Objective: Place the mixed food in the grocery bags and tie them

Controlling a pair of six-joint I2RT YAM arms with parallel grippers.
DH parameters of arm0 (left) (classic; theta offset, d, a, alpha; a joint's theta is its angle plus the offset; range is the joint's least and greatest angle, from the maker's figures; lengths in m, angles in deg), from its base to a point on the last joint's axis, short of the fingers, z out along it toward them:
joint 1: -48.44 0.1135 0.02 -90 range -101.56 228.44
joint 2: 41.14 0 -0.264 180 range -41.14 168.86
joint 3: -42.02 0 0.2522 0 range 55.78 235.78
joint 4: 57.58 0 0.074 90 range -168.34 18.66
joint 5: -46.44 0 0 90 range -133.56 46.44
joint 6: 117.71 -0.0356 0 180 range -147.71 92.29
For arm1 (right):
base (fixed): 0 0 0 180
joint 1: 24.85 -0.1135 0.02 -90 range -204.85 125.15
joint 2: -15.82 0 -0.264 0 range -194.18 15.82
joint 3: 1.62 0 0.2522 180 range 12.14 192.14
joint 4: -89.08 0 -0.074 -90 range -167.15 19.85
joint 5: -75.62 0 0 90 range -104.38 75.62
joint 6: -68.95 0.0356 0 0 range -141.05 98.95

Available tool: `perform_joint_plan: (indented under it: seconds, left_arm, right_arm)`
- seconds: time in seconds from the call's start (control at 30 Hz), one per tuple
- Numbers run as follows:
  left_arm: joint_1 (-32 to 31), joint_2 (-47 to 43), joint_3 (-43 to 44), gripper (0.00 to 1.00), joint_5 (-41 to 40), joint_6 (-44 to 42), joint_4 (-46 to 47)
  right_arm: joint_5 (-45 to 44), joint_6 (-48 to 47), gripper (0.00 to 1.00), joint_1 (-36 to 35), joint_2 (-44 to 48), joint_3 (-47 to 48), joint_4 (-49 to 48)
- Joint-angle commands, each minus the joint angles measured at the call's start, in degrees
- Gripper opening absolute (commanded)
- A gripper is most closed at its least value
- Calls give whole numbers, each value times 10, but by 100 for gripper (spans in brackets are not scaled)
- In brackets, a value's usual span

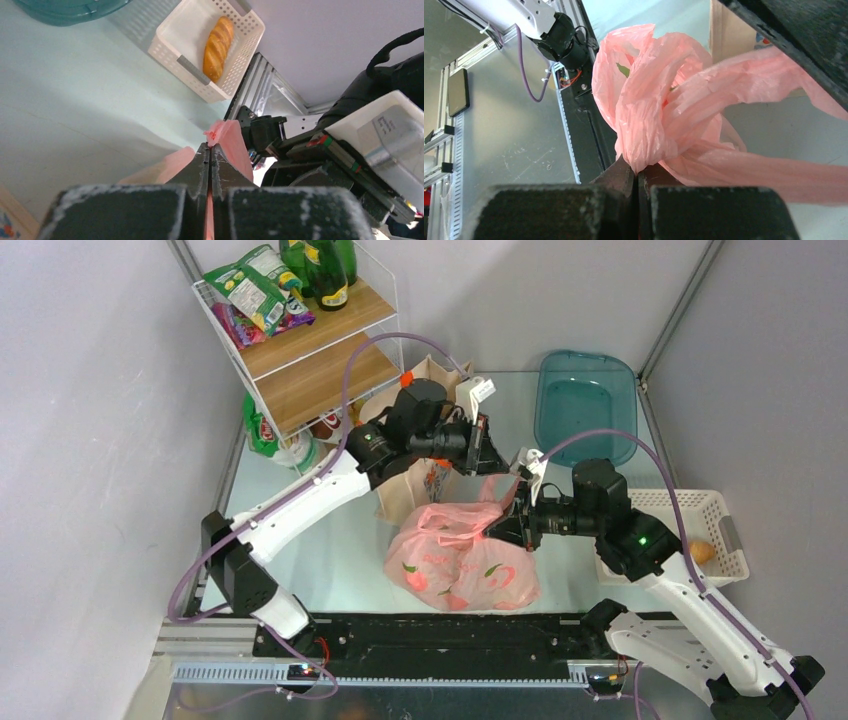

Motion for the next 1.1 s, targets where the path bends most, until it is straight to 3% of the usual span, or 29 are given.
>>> perform_joint_plan:
  seconds: [0.0,0.23,0.63,1.07]
  left_arm:
    - [10,-64,-17,0,-57,-30,15]
    - [12,-157,-82,0,-185,-70,28]
    - [-36,-307,-275,0,-340,-104,183]
    - [-187,-392,-357,0,-487,-185,223]
  right_arm:
    - [-23,14,0,-4,9,0,-6]
    - [-85,55,0,-2,22,-6,8]
    - [-92,110,0,21,36,-31,-29]
    - [-73,143,0,58,34,-51,-74]
